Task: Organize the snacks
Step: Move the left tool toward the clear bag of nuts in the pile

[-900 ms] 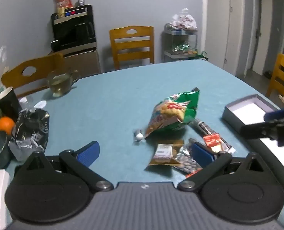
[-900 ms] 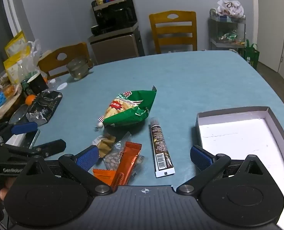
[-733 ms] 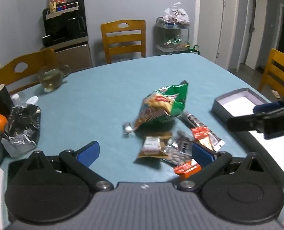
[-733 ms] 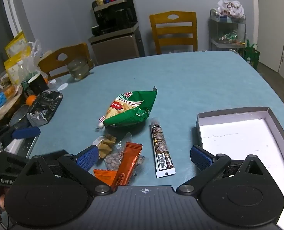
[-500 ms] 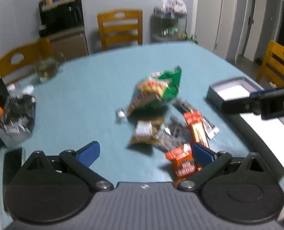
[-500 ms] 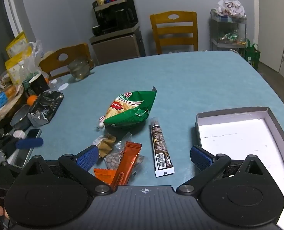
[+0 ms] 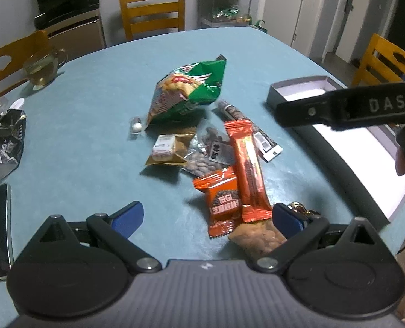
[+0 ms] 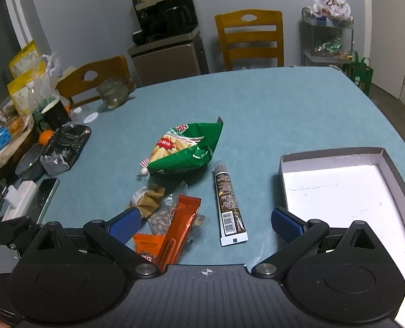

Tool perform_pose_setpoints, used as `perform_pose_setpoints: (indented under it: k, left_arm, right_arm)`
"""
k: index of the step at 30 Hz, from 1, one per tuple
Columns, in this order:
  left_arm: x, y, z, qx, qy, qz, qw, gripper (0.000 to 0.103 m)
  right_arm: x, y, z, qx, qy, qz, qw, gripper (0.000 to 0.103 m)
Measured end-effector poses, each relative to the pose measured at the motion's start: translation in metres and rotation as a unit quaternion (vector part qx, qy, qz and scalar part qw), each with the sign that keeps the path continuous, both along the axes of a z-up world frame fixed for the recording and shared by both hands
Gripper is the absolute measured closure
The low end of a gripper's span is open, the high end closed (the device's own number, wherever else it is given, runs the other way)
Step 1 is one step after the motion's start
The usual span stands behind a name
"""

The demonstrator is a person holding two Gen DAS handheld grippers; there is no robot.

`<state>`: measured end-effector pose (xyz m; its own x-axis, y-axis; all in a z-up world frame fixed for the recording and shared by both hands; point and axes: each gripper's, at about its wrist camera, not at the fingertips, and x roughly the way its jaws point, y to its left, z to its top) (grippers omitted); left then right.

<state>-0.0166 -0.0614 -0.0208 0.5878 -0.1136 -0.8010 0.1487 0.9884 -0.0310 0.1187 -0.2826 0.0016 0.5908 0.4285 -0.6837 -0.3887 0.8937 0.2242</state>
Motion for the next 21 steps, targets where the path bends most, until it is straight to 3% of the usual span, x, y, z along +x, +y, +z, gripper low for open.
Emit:
perform_pose_setpoints:
  k: [10,21]
  left_arm:
    - [-0.003,-0.012,-0.005,-0.027,0.036,-0.020,0.9988,0.002]
    - [-0.003,-0.023,-0.015,-0.037,0.050,-0.037,0.9974,0.002]
  right_arm:
    - [-0.002,-0.002,-0.003,-0.003,0.011,0.006,1.000,0.000]
    - [-0.002,-0.003,-0.006,-0.008,0.018,0.010,1.000,0.000]
